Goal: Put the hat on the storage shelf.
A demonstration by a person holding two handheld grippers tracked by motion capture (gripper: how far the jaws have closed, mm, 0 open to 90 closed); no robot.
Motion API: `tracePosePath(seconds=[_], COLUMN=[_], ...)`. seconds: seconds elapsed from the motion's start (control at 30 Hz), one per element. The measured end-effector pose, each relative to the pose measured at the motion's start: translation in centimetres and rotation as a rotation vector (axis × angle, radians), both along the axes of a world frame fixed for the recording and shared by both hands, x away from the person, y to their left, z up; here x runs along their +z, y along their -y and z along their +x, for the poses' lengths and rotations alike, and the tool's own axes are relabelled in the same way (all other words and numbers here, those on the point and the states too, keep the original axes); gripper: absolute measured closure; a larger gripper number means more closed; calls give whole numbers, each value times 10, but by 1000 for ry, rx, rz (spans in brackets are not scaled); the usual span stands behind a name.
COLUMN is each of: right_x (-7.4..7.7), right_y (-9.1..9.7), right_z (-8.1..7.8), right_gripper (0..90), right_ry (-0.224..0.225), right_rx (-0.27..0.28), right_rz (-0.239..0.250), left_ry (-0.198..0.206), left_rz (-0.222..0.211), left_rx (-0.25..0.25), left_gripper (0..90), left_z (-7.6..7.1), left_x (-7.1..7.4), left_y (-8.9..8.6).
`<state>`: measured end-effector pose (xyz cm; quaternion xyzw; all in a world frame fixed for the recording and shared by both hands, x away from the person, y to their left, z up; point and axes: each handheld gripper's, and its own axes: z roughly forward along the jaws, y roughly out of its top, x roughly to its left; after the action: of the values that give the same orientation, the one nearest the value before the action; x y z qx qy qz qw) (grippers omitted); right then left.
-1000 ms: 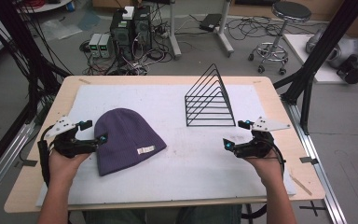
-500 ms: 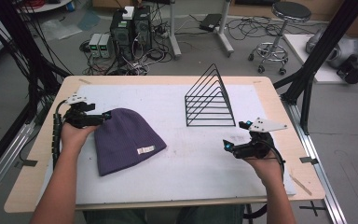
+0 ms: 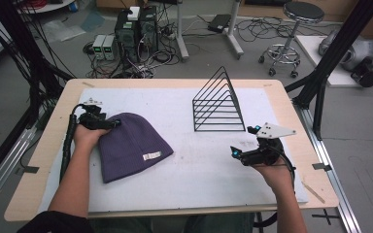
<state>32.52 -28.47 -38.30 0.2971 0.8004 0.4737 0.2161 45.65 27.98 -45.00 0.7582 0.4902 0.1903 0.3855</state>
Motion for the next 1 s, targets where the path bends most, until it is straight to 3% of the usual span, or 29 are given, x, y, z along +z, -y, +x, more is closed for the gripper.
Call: tracePosePath(seconds=[0.03,0.07,0.1,0.13,0.33,0.47,0.6,0.63,0.77,0.8,0.9,0.93,1.0], right_x=[0,0,-1,-1,-2,-3,-1,0,0,-1,-2,-2,-1], right_y=[0,0,-1,-1,-3,-1,0,0,-1,-2,-4,-4,-5], right_z=[0,0,1,1,1,1,1,0,0,0,1,1,2], right_gripper=[27,27,27,27,27,27,27,27,27,27,27,27,27], right_ry=[-1,-1,1,1,-10,-22,-26,-29,-46,-47,-60,-61,-67], right_rx=[1,1,4,4,6,-6,-4,1,13,20,29,29,30], right_rz=[2,4,1,1,-4,25,45,48,56,53,56,59,63], left_ry=[5,11,11,22,27,10,24,54,163,163,216,216,271], left_rz=[-22,-30,-30,-11,-43,-38,-82,-130,-145,-145,-173,-173,-194], left_rx=[-61,-95,-95,-103,-127,-87,-70,-85,-132,-132,-169,-169,-215], left_gripper=[392,570,618,618,748,785,793,794,794,794,794,794,794], left_z=[-2,-3,-3,-4,-4,-6,-8,-11,-23,-23,-36,-36,-45], left_x=[2,2,2,1,0,4,11,20,45,45,74,74,99], left_y=[5,8,8,10,8,11,13,14,17,17,21,21,27])
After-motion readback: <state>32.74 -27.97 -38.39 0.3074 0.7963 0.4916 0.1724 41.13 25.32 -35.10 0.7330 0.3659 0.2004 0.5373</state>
